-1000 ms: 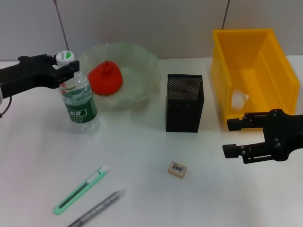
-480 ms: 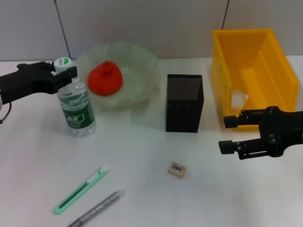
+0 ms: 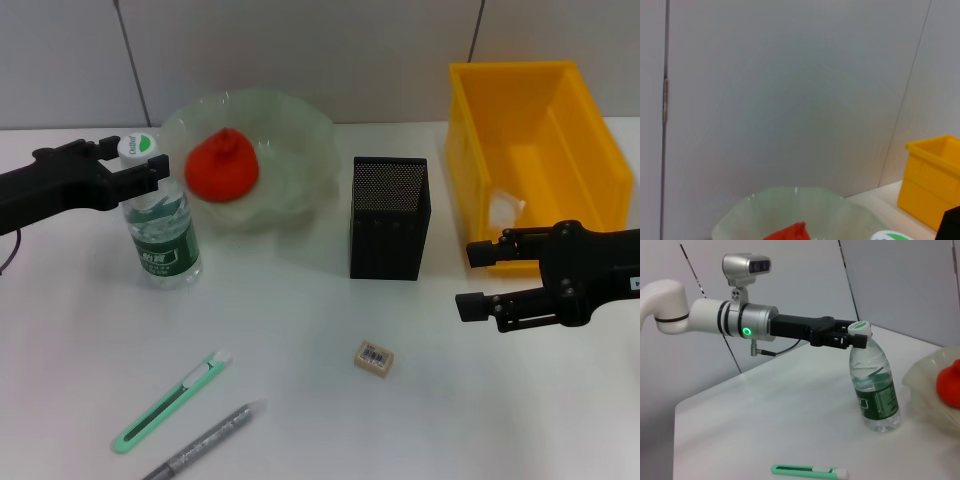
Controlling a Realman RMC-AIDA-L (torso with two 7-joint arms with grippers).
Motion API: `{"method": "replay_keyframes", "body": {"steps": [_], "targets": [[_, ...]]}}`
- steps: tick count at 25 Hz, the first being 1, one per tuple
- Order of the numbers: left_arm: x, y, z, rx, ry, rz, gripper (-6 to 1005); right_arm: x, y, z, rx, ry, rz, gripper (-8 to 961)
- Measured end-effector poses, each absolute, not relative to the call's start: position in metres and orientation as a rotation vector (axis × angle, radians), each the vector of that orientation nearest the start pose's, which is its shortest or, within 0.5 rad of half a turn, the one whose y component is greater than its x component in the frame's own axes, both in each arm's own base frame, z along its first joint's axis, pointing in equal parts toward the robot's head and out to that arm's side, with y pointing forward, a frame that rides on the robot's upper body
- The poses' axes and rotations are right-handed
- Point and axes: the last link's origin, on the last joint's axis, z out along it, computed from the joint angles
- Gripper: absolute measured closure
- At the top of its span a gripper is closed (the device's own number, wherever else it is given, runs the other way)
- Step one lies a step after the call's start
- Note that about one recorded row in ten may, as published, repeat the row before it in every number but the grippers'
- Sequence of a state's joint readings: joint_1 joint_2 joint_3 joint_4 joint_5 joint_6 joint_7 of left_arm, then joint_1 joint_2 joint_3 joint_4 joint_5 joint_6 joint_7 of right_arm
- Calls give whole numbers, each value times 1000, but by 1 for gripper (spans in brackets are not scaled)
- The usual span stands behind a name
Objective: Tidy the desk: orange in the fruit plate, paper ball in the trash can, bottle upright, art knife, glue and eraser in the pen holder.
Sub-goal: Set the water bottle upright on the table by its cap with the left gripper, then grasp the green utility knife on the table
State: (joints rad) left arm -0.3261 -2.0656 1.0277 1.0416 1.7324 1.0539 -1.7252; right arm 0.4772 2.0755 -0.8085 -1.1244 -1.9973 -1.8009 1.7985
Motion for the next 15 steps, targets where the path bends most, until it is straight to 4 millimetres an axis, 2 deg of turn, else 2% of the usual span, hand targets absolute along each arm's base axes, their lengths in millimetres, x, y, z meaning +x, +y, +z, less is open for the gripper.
{"method": "replay_keyframes", "body": {"steps": [2, 3, 7, 8, 11, 12, 13, 15], "targets": [[-268, 366, 58, -2238, -761, -587, 299, 214, 320, 55, -2885, 645, 577, 151], [-268, 366, 58, -2238, -761, -587, 277, 214, 320, 55, -2885, 645, 577, 151], [-257, 353, 86, -2222, -641, -627, 189, 213, 318, 56, -2889, 644, 577, 151], [-257, 353, 86, -2222, -641, -627, 189, 213, 318, 56, -2889, 644, 577, 151], [-251, 340, 106, -2234, -566, -681, 190, 210, 318, 60, -2881, 645, 566, 151], [-249, 326, 118, -2272, -516, -730, 191, 207, 319, 64, -2880, 640, 546, 151], [-249, 326, 118, -2272, -516, -730, 191, 207, 319, 64, -2880, 640, 546, 151], [-252, 313, 127, -2305, -487, -766, 192, 203, 319, 66, -2888, 622, 527, 151]]}}
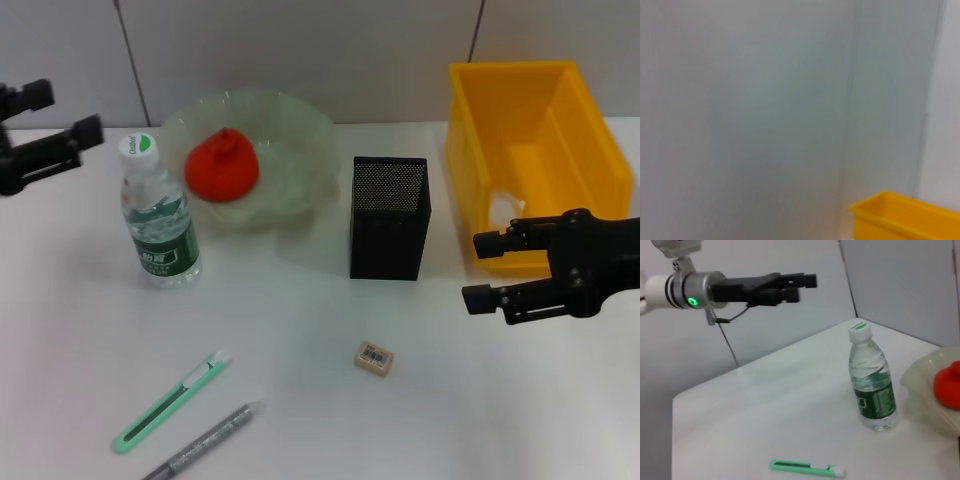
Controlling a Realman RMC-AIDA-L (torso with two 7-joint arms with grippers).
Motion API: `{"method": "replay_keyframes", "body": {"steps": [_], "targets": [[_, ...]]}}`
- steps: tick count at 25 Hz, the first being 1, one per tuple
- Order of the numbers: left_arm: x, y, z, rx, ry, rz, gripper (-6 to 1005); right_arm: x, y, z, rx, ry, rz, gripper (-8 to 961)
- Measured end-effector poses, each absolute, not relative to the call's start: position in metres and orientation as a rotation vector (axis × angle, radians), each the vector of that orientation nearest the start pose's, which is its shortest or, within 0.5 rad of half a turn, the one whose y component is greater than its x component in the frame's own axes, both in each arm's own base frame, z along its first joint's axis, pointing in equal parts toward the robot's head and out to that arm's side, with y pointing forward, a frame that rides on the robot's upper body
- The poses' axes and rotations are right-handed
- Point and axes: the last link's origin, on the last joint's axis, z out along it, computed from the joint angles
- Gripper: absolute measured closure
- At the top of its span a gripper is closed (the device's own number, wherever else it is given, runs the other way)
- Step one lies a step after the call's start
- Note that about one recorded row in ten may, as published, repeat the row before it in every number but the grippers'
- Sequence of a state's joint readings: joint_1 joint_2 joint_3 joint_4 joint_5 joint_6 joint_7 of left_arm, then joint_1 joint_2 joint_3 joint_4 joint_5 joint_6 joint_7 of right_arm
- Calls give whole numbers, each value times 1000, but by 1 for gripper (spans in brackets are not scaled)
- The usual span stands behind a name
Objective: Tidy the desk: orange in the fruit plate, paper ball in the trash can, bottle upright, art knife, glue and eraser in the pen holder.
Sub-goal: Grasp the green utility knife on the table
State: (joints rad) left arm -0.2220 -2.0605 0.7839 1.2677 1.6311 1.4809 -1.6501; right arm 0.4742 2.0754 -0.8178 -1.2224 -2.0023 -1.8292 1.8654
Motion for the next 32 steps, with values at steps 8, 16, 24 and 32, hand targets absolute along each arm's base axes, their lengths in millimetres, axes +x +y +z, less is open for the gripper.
{"method": "replay_keyframes", "body": {"steps": [8, 16, 24, 32], "targets": [[-272, 251, 119, -2556, -350, -824, 193, 186, 324, 73, -2894, 663, 302, 151], [-310, 223, 83, -2608, -345, -880, 194, 138, 343, 26, -2854, 823, -289, 151], [-317, 218, 79, -2614, -362, -876, 194, 101, 351, -17, -2897, 664, -476, 151], [-328, 212, 76, -2599, -455, -808, 193, 84, 360, -36, -2924, 600, -503, 151]]}}
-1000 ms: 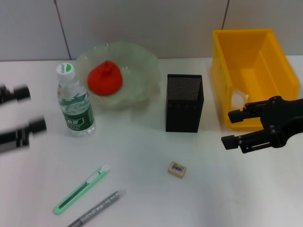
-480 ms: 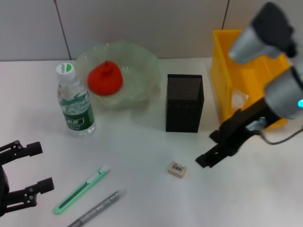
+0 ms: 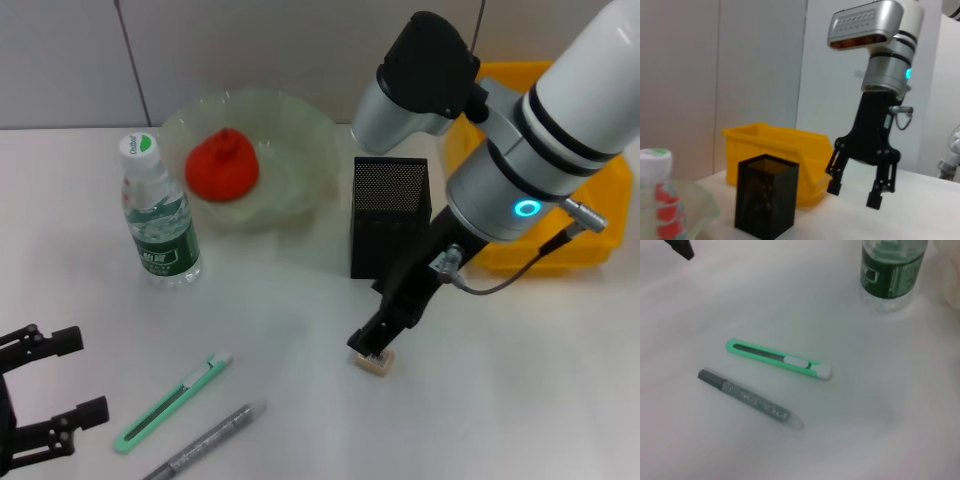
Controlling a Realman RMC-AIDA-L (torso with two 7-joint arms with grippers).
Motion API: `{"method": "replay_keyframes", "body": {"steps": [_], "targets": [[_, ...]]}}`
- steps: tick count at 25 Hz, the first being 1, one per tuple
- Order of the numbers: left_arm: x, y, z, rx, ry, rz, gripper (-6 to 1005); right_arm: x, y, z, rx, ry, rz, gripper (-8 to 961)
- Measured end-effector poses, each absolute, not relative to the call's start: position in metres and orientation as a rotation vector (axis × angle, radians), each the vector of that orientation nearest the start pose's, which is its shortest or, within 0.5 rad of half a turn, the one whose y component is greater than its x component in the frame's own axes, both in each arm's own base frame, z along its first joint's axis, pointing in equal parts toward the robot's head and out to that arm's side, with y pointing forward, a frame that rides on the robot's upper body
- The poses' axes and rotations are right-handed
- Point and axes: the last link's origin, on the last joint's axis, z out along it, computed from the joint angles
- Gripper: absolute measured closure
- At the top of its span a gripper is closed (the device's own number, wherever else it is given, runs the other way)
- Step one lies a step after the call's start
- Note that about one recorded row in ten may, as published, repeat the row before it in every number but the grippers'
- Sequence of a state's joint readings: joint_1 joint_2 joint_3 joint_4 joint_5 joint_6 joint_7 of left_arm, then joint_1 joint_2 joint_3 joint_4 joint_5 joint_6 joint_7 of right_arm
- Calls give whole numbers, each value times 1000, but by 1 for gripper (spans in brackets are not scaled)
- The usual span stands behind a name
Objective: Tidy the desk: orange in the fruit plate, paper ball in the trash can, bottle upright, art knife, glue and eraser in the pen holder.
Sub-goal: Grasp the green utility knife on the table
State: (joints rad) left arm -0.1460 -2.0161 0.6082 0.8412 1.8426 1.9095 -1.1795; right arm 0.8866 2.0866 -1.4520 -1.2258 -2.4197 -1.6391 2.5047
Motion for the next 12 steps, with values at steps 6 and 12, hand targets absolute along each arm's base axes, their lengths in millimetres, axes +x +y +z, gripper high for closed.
{"method": "replay_keyframes", "body": {"steps": [6, 12], "targets": [[-328, 230, 87, -2583, -585, -558, 197, 124, 342, -15, -2972, 625, -329, 151], [-314, 256, 94, -2601, -698, -364, 199, 162, 319, 8, -3029, 586, -31, 151]]}}
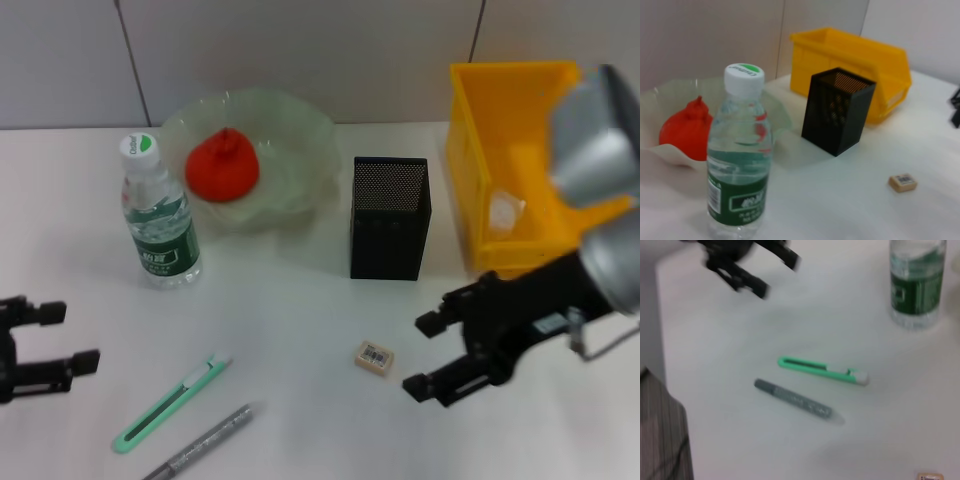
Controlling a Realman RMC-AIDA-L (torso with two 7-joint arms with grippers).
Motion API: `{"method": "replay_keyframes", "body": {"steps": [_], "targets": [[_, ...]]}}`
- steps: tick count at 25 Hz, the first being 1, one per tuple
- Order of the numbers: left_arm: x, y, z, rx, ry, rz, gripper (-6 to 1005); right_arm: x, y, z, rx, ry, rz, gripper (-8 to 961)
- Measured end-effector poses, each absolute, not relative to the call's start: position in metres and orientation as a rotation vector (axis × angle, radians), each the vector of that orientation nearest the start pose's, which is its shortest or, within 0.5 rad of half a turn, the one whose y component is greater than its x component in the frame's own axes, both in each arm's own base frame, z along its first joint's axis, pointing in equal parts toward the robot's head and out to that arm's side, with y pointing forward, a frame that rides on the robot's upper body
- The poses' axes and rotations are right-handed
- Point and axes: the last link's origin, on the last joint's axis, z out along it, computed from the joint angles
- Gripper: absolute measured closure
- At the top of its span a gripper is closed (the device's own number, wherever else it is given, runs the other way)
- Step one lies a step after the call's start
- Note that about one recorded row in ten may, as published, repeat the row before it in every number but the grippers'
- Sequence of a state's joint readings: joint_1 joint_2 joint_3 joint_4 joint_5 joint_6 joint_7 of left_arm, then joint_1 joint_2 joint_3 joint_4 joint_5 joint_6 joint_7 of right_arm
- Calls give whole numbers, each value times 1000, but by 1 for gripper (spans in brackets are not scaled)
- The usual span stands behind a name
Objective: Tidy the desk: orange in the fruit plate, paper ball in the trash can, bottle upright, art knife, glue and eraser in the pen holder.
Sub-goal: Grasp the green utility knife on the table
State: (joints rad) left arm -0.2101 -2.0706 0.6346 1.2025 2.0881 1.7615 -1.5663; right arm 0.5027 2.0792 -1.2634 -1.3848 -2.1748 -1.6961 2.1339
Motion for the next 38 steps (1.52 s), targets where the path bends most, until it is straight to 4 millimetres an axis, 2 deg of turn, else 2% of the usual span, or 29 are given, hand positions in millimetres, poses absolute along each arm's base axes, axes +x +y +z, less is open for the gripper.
{"method": "replay_keyframes", "body": {"steps": [1, 2, 3, 5, 7, 9, 10, 11, 14, 18, 19, 22, 30, 31, 32, 33, 35, 38], "targets": [[-302, 271, 95, -2604, -734, -294, 199, 168, 316, 11, -3026, 581, 13, 151], [-293, 280, 95, -2610, -745, -229, 199, 183, 309, 21, -3011, 566, 125, 151], [-293, 280, 95, -2610, -745, -229, 200, 183, 309, 21, -3011, 566, 125, 151], [-280, 291, 93, -2617, -762, -140, 202, 196, 303, 31, -3000, 545, 222, 151], [-259, 306, 86, -2634, -771, -1, 204, 211, 296, 44, -2977, 510, 357, 151], [-259, 306, 86, -2634, -771, -1, 206, 216, 293, 48, -2966, 493, 398, 151], [-244, 315, 83, -2630, -779, 93, 207, 221, 291, 52, -2953, 480, 434, 151], [-238, 319, 80, -2628, -788, 130, 208, 225, 290, 55, -2939, 470, 455, 151], [-219, 329, 68, -2618, -834, 251, 211, 241, 289, 65, -2869, 457, 525, 151], [-204, 336, 56, -2612, -841, 360, 215, 249, 290, 74, -2828, 459, 540, 151], [-196, 338, 47, -2598, -856, 438, 216, 250, 290, 75, -2824, 459, 537, 151], [-188, 340, 38, -2578, -870, 507, 219, 252, 288, 78, -2827, 446, 532, 151], [-182, 340, 32, -2560, -890, 543, 226, 256, 285, 78, -2820, 424, 572, 151], [-176, 334, 10, -2520, -930, 646, 227, 257, 285, 77, -2817, 427, 580, 151], [-176, 331, 0, -2506, -941, 658, 228, 258, 286, 77, -2812, 434, 592, 151], [-176, 331, 0, -2506, -941, 658, 229, 258, 286, 77, -2812, 434, 592, 151], [-178, 328, -12, -2496, -942, 671, 231, 259, 287, 77, -2808, 437, 599, 151], [-180, 327, -16, -2493, -941, 681, 234, 259, 288, 76, -2806, 433, 599, 152]]}}
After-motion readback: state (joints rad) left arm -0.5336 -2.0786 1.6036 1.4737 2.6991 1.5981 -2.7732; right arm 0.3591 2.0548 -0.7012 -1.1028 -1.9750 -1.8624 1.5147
